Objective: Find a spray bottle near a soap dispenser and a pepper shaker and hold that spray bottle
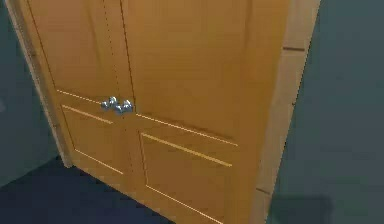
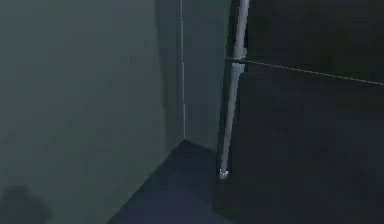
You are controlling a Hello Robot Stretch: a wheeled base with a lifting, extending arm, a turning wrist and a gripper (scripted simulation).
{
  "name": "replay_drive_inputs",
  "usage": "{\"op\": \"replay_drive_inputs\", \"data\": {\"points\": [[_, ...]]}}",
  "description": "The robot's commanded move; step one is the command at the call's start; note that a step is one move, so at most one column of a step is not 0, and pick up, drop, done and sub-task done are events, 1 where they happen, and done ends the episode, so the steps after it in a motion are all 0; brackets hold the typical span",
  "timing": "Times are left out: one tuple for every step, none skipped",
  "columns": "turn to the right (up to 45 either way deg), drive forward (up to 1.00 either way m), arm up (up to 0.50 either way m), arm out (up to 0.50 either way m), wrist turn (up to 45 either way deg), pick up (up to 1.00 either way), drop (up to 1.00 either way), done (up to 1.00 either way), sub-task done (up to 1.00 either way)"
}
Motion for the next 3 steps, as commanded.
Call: {"op": "replay_drive_inputs", "data": {"points": [[-45.0,0.0,0.0,0.0,0.0,0.0,0.0,0.0,0.0],[-45.0,0.0,0.0,0.0,0.0,0.0,0.0,0.0,0.0],[-45.0,0.0,0.0,0.0,0.0,0.0,0.0,0.0,0.0]]}}
